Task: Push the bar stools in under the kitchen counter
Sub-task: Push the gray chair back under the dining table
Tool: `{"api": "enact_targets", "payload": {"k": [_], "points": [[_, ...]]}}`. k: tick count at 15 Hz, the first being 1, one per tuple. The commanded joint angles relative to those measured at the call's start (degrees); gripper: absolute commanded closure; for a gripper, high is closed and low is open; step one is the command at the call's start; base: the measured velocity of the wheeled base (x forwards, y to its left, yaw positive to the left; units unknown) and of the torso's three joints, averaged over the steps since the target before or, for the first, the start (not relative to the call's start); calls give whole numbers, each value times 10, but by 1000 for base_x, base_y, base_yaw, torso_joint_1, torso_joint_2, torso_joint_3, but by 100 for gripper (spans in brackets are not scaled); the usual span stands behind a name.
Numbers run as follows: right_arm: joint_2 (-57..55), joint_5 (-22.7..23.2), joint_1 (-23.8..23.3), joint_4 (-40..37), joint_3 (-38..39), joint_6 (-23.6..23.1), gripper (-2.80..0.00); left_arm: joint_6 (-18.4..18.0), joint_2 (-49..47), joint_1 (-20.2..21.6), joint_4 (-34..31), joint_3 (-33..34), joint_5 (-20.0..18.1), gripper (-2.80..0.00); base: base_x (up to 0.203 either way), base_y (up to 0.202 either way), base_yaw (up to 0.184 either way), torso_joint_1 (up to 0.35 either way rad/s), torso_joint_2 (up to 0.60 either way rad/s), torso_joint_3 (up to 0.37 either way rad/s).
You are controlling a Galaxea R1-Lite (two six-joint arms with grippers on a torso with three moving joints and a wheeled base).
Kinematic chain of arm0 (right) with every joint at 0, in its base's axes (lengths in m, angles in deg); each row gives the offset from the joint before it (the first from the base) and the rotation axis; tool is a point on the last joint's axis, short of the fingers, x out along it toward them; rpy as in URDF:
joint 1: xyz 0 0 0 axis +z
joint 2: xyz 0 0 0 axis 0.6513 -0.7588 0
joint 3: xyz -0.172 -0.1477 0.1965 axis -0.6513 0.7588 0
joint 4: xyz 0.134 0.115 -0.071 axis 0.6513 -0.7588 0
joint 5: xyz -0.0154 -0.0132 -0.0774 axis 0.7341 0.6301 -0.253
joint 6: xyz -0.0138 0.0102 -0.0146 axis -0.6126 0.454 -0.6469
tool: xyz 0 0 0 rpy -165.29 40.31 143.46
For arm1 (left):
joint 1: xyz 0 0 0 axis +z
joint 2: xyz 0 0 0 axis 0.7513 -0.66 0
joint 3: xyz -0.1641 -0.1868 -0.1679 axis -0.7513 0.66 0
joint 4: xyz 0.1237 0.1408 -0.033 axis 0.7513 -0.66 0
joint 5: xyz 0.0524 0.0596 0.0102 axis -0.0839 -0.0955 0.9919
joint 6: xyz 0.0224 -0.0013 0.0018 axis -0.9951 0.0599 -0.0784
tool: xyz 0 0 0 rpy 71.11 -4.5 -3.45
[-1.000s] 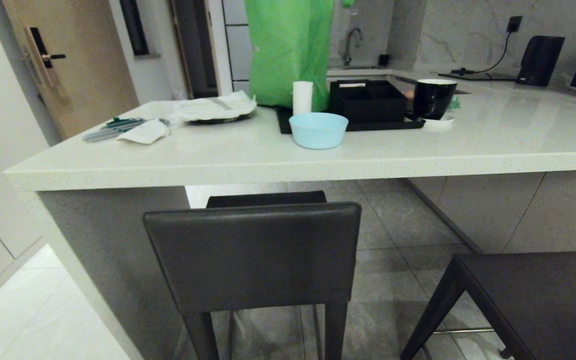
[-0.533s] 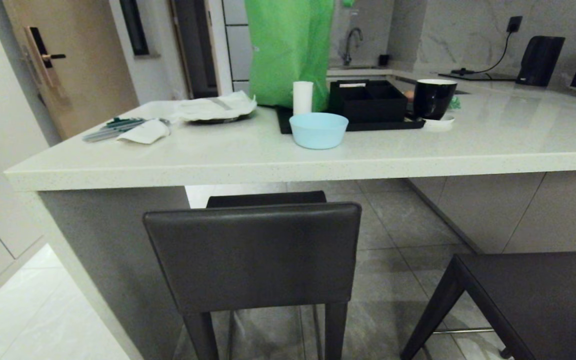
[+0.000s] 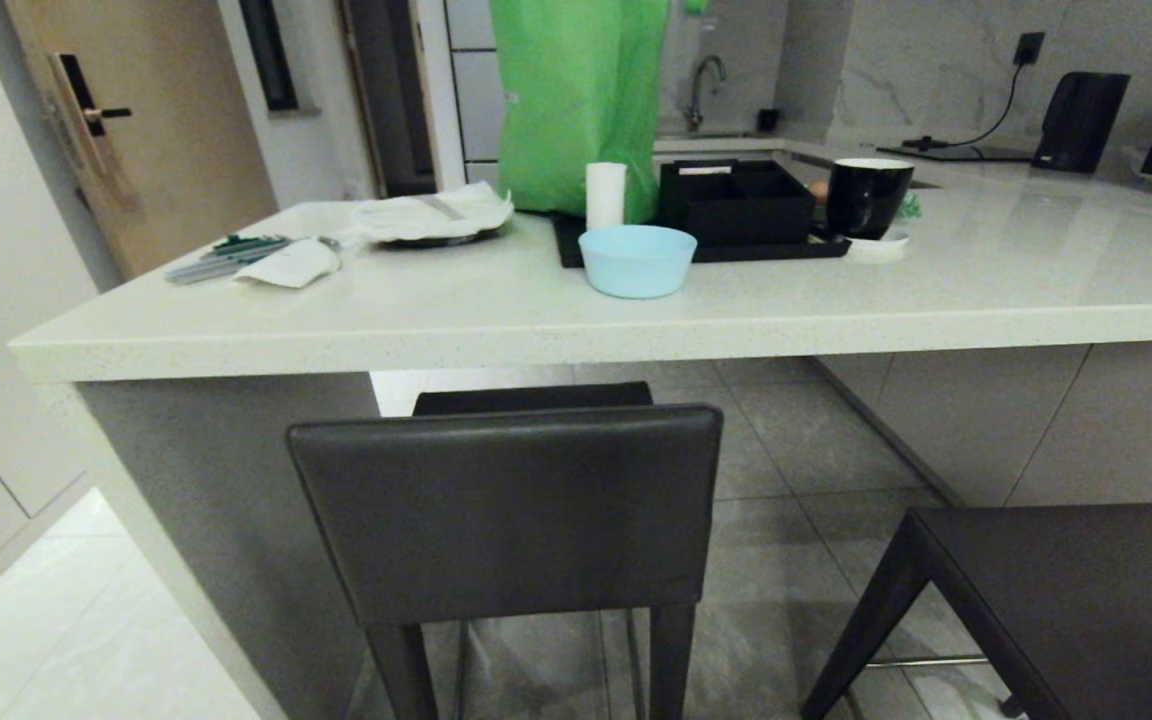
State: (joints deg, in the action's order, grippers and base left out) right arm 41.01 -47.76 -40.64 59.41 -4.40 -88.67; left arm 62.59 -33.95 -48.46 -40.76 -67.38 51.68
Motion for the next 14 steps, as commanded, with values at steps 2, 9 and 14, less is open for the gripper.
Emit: {"api": "enact_targets", "payload": {"k": [2,9,14], "points": [[-1,1,0,1,0,0,0,-1,-1,0,0,2,0,0,0,0,0,0,0,0],[-1,0,0,1,0,3,0,10,-1,0,0,2,2,0,-96,0,1,4,1,0],[-1,0,0,1,0,2,0,10,-1,0,0,2,2,0,-198,0,-1,3,1,1]]}}
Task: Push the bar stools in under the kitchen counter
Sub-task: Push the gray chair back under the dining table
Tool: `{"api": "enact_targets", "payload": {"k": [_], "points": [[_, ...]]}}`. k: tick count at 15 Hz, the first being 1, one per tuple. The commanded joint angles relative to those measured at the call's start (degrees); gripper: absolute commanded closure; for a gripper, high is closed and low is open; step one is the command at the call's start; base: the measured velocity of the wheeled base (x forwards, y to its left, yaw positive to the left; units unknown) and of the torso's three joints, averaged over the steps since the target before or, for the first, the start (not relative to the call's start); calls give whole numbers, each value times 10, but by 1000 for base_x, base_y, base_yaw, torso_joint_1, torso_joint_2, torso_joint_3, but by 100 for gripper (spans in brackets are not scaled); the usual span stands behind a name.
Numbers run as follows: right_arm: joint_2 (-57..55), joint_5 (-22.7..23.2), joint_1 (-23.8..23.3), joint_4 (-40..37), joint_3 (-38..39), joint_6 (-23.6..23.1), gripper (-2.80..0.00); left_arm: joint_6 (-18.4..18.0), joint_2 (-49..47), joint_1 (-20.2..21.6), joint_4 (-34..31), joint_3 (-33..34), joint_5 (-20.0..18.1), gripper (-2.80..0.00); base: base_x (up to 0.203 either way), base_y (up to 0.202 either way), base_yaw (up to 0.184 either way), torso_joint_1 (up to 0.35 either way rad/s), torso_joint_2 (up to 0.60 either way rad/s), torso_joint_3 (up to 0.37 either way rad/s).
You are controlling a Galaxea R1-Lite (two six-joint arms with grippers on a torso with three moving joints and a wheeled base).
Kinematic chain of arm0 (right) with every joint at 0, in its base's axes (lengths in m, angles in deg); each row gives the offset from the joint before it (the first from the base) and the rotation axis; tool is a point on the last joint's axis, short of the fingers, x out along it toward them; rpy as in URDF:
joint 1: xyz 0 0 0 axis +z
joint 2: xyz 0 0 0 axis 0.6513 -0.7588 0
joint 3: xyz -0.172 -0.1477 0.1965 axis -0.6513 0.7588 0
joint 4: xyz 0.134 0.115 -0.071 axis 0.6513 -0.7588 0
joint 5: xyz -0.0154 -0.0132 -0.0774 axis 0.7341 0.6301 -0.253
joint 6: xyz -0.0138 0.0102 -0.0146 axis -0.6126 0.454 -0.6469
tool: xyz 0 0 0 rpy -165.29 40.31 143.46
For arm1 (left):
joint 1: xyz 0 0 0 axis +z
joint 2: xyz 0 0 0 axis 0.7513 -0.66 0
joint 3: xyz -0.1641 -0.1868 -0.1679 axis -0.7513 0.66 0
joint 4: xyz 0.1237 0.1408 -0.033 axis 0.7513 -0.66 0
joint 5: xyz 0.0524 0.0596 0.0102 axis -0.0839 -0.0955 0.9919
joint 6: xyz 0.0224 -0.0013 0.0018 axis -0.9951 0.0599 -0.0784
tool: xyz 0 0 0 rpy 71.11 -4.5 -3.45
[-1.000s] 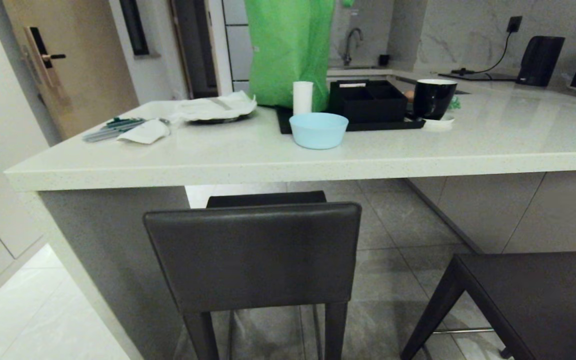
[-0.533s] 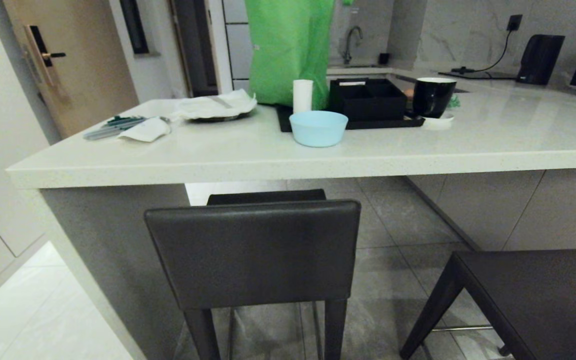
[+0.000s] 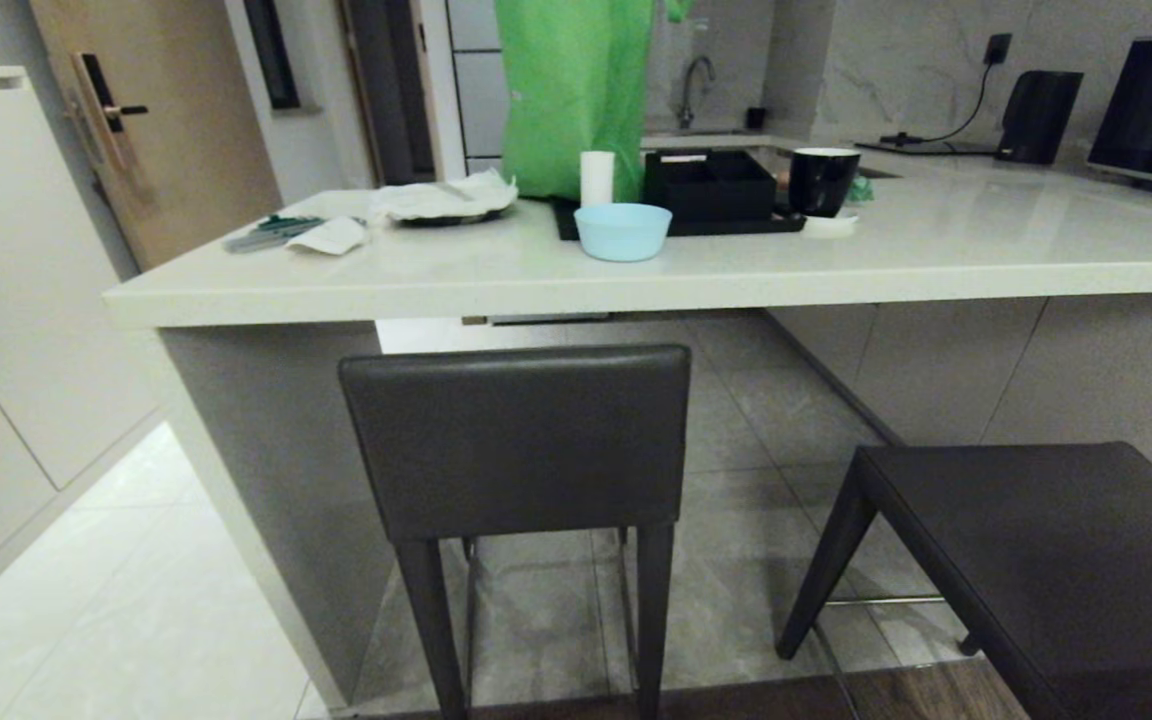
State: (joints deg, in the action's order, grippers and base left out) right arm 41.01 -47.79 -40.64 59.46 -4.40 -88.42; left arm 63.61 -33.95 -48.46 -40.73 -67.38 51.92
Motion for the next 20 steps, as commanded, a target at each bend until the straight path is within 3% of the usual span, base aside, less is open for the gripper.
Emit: {"api": "enact_targets", "payload": {"k": [1,14,20], "points": [[-1,0,0,0,0,0,0,0,-1,0,0,2,0,0,-197,0,-4,2,-2,7],[-1,4,0,0,0,-3,0,-2,-1,-1,2,2,-4,0,-195,0,-1,3,2,3],[-1,5,0,0,0,-4,0,0,-1,0,2,2,-2,0,-9,-29,2,0,1,1]]}}
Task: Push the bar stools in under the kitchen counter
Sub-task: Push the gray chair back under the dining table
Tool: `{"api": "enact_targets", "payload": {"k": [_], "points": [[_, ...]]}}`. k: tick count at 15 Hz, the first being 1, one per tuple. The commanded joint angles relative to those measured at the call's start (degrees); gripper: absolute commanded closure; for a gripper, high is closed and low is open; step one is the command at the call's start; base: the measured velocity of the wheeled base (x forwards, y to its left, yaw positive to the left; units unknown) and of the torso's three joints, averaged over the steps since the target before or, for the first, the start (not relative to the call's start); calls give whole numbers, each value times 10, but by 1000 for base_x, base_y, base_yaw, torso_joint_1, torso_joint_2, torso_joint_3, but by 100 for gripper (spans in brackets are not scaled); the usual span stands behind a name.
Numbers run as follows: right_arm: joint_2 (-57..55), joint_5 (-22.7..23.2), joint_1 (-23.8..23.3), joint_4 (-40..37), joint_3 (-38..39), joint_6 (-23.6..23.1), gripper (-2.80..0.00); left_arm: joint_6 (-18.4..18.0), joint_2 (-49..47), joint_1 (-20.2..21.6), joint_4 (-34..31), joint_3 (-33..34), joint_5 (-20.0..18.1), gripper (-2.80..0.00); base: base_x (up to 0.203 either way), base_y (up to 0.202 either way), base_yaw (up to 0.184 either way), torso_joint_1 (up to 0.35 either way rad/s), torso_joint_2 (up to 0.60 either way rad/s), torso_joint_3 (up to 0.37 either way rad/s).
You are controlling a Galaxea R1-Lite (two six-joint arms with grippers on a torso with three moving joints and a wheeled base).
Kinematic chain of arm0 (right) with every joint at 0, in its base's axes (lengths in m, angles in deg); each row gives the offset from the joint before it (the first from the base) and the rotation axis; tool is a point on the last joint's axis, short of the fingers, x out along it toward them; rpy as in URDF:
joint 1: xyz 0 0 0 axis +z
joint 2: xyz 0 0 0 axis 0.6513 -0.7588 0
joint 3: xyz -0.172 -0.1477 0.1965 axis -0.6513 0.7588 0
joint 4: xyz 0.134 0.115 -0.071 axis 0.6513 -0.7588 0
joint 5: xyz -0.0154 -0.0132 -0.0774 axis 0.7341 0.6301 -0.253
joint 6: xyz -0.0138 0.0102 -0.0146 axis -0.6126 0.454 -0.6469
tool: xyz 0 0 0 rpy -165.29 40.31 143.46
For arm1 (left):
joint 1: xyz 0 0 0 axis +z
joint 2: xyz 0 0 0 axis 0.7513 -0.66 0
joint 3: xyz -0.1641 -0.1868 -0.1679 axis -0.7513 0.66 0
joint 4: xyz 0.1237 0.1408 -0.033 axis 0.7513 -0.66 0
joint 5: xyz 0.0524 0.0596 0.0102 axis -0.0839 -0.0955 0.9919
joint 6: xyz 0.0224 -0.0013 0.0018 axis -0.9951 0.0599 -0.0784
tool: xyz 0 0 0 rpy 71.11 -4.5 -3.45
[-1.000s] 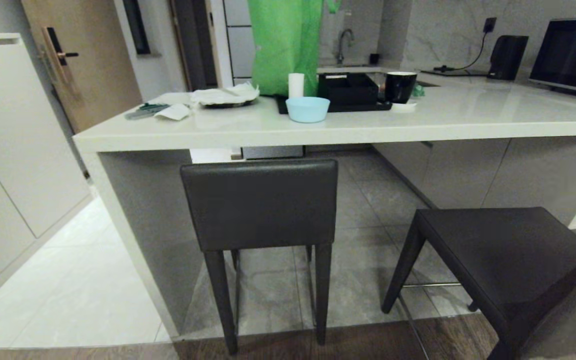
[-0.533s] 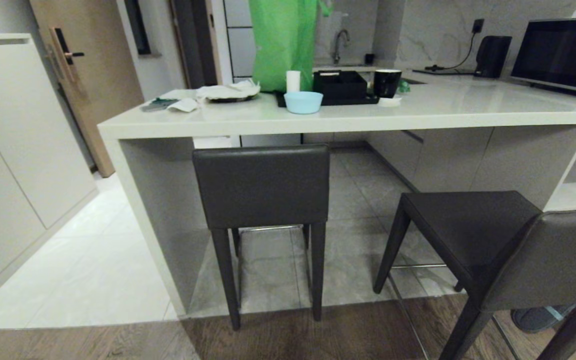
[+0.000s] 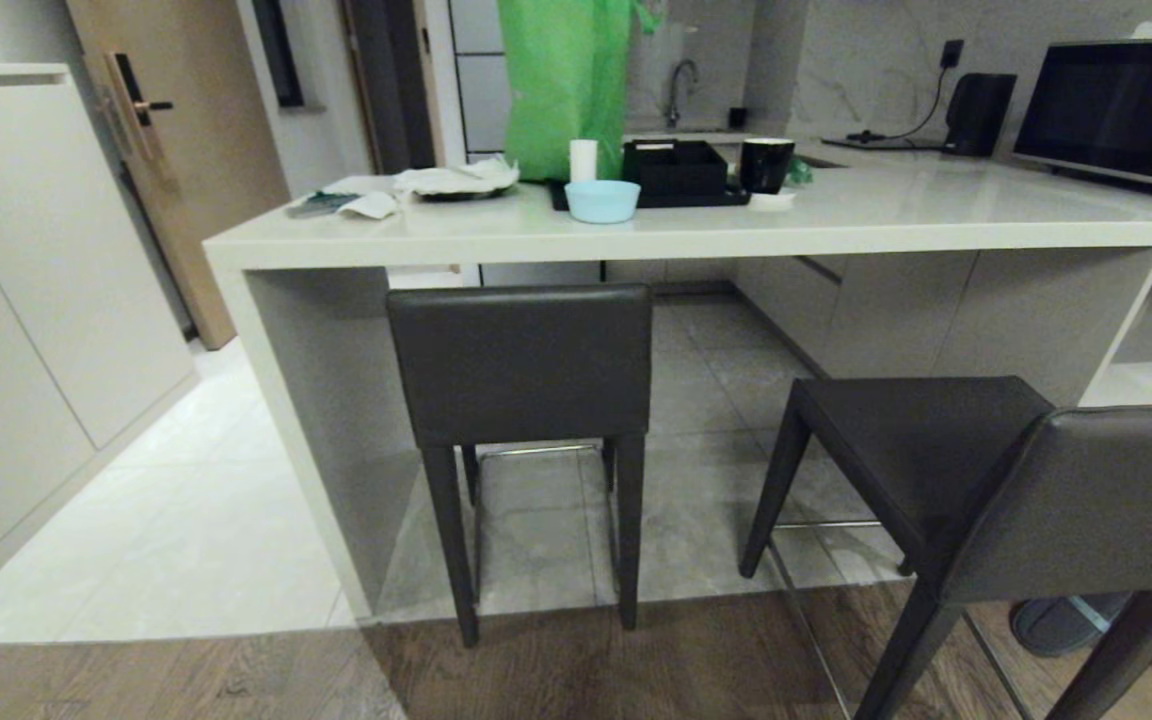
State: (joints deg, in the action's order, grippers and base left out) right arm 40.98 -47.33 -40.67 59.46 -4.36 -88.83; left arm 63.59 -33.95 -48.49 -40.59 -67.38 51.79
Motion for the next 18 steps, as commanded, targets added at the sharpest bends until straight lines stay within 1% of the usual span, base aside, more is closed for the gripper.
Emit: {"api": "enact_targets", "payload": {"k": [1,5,18], "points": [[-1,0,0,0,0,0,0,0,-1,1,0,2,0,0,1,-163,3,9,3,2],[-1,1,0,0,0,-7,0,-1,-1,1,1,2,0,0,0,-199,2,4,6,4],[-1,-2,0,0,0,-5,0,0,-1,1,0,2,0,0,0,-195,1,4,2,1]]}}
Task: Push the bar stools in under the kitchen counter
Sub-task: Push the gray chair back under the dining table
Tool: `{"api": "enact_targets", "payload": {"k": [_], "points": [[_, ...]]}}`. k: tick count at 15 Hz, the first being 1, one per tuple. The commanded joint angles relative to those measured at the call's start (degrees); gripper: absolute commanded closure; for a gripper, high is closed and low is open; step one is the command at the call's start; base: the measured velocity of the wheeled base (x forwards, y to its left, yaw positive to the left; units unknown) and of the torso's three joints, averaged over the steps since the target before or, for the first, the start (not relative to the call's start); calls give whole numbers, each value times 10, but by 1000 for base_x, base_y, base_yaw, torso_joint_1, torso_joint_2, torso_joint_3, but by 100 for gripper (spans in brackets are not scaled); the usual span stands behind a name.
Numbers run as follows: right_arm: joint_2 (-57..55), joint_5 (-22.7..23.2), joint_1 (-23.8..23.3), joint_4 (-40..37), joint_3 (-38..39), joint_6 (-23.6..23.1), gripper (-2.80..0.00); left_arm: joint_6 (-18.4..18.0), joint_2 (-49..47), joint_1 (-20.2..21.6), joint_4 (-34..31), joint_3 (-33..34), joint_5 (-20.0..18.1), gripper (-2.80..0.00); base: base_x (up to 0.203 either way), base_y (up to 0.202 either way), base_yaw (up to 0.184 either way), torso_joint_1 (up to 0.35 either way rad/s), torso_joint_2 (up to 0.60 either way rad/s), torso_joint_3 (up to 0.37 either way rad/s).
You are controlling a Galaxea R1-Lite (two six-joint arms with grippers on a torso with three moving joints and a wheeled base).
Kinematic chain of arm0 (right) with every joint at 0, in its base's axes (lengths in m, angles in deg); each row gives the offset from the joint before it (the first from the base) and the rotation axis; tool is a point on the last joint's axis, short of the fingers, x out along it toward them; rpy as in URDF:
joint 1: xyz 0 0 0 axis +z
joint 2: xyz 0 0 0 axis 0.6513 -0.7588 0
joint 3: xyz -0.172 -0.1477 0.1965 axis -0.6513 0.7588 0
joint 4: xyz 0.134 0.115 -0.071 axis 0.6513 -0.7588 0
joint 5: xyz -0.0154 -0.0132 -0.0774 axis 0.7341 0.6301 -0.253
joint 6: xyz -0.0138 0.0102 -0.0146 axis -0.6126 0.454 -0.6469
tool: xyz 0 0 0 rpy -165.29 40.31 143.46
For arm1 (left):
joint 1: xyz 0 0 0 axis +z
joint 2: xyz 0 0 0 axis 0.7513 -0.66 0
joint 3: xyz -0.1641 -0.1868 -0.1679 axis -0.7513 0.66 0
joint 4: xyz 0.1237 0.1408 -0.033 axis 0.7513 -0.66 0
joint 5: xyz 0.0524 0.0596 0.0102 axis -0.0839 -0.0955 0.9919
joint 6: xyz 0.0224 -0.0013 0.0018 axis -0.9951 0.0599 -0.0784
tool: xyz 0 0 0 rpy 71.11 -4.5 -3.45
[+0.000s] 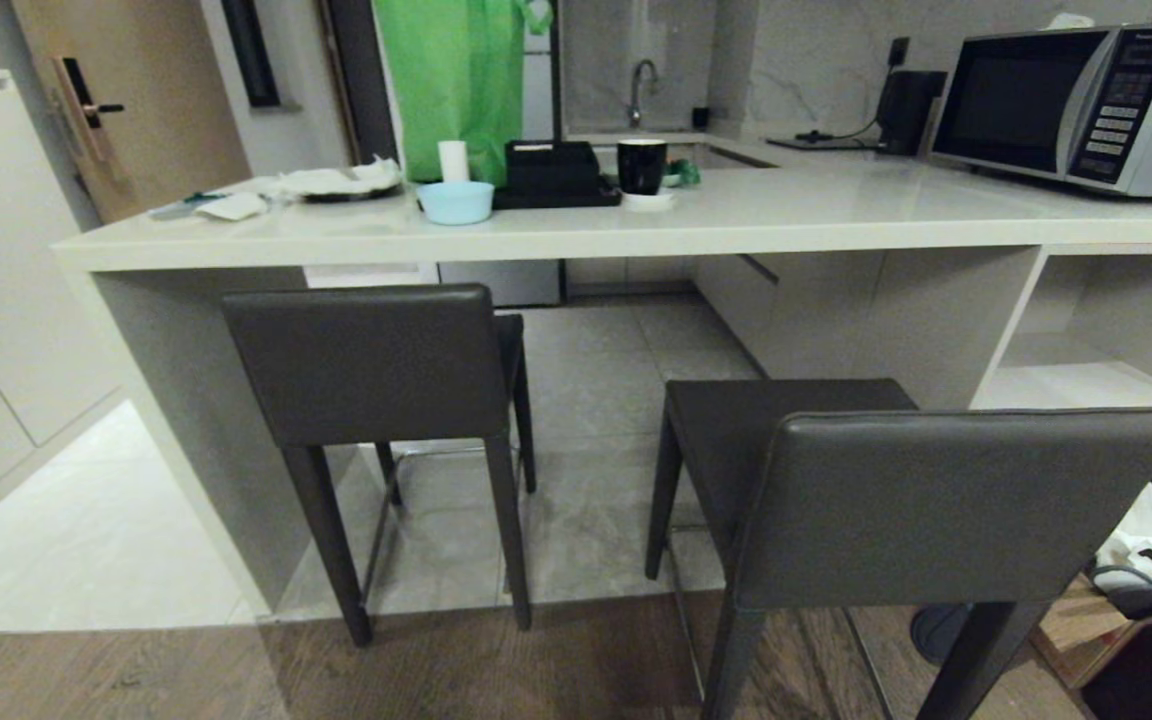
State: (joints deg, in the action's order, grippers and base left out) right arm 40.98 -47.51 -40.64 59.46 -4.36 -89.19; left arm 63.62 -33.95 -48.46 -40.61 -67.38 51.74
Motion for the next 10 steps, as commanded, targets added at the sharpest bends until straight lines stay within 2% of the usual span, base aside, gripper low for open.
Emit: {"api": "enact_targets", "payload": {"k": [1,10], "points": [[-1,1,0,0,0,0,0,0,-1,0,0,2,0,0,0,-196,3,2,2,1],[-1,1,0,0,0,0,0,1,-1,0,0,2,1,0,0,-195,1,3,3,2]]}}
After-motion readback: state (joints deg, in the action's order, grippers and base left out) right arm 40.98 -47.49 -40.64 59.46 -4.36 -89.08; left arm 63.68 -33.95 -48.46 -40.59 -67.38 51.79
